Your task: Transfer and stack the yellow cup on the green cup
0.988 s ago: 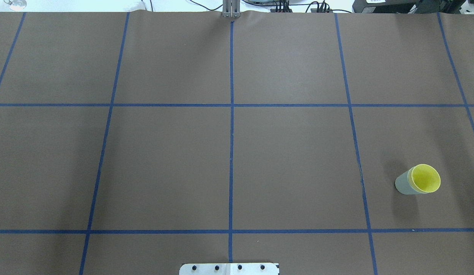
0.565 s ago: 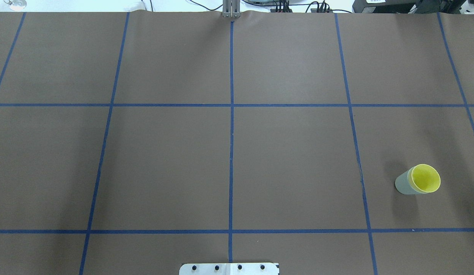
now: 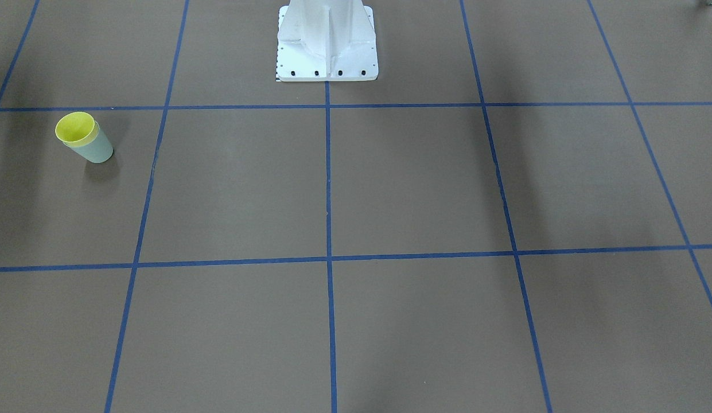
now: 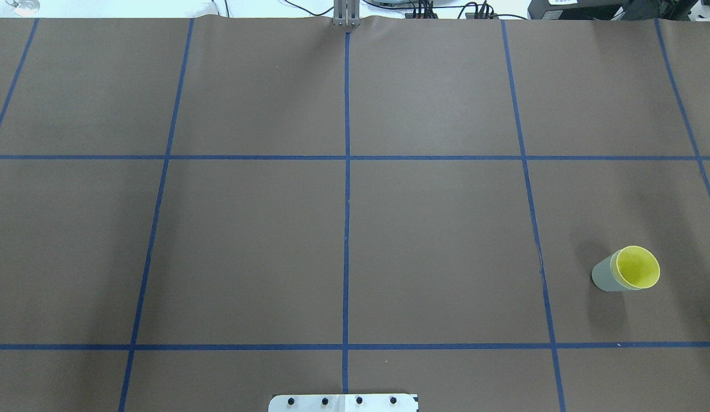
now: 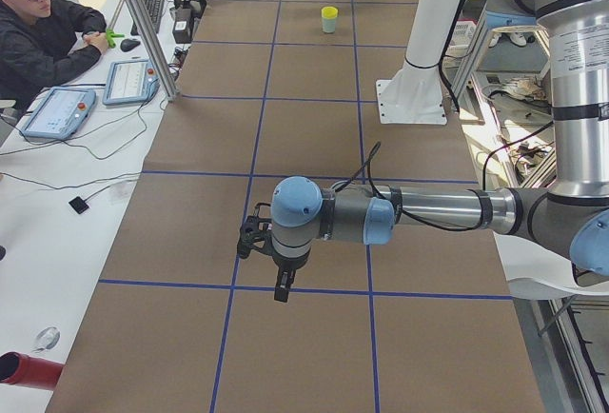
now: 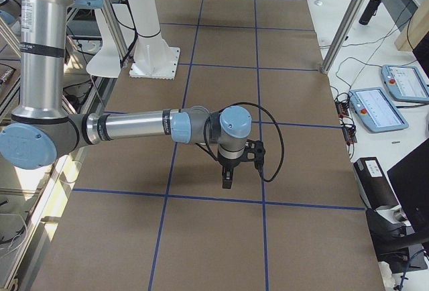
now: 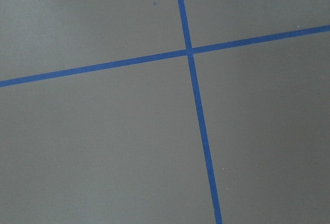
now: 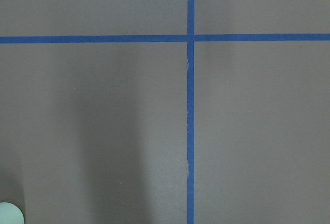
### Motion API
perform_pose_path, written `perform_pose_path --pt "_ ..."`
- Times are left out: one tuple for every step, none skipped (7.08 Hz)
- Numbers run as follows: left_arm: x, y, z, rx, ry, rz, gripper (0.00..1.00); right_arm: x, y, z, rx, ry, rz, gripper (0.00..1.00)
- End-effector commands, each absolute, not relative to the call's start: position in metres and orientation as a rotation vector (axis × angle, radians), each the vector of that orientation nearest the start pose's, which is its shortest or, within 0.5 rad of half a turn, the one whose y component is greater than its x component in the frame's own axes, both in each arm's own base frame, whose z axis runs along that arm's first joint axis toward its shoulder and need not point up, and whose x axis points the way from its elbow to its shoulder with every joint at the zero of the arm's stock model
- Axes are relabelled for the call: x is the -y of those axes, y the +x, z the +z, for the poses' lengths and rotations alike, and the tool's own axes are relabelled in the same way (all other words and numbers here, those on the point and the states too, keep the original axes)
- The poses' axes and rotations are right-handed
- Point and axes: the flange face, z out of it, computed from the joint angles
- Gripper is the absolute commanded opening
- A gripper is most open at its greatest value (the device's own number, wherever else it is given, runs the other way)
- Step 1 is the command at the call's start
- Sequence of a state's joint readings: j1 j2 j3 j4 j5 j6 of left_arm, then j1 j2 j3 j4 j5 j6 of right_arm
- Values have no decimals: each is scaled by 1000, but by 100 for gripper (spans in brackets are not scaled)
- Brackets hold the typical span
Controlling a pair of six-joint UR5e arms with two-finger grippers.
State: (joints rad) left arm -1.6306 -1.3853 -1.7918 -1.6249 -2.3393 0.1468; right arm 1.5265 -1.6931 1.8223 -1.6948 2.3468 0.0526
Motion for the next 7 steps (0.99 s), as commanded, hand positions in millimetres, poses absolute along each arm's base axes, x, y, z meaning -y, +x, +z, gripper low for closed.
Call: perform_pose_path --pt "415 -89 629 -755 165 118 100 440 44 604 776 -32 6 100" --pt "415 -89 632 -756 161 118 100 439 44 605 775 -34 7 100" --pt "415 -89 632 -758 159 116 100 440 44 604 776 -32 6 100" --pt "415 -88 632 -758 159 118 100 440 44 604 776 -32 6 100" --pt "415 -89 632 -757 160 117 100 439 44 604 776 -33 8 100" --pt "415 -88 632 -758 160 120 100 440 44 603 776 -31 7 100" --pt "415 -88 632 -757 161 120 100 440 44 603 776 -31 7 100"
